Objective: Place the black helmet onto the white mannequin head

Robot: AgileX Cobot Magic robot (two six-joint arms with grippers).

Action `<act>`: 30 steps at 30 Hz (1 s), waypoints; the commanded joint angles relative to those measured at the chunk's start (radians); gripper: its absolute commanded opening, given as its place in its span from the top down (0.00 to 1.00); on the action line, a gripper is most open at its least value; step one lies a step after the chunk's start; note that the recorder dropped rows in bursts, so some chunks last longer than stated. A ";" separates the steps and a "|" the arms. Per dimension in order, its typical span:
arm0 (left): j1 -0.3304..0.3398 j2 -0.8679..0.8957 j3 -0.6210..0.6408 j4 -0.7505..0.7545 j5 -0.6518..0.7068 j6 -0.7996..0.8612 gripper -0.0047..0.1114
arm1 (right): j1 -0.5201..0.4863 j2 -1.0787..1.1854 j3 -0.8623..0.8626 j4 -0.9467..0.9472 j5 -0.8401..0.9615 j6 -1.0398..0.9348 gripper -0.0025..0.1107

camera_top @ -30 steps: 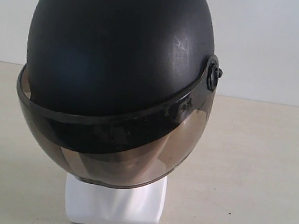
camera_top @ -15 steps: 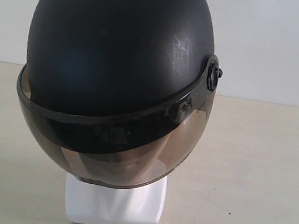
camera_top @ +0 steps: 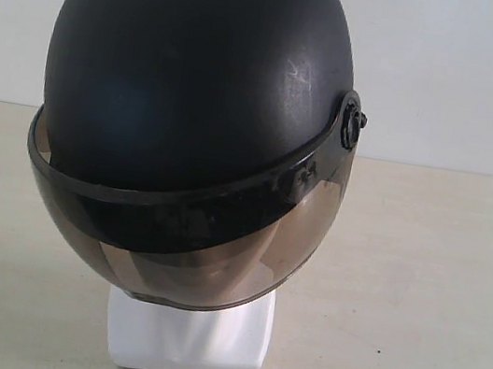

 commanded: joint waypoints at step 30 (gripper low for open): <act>-0.221 -0.003 0.004 -0.044 -0.008 0.005 0.92 | -0.001 -0.005 -0.001 0.004 -0.004 -0.001 0.98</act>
